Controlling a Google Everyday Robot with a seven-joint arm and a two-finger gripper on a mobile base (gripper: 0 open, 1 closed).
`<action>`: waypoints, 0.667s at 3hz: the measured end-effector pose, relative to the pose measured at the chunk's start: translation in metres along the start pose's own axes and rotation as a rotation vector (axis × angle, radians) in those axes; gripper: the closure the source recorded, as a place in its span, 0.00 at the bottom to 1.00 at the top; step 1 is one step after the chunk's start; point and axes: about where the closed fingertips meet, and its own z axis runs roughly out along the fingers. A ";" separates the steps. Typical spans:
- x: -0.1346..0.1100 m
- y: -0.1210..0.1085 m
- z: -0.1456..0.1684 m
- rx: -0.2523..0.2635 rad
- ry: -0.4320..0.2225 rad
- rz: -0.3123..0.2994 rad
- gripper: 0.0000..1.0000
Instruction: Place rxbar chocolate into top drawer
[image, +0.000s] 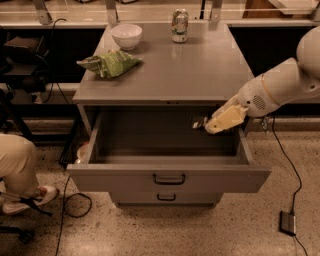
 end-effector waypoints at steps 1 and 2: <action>0.023 0.004 0.046 -0.003 0.014 0.085 1.00; 0.032 -0.002 0.084 0.026 -0.012 0.163 1.00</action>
Offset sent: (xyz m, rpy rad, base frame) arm 0.0383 0.0445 -0.1295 0.0902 0.0510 -0.3040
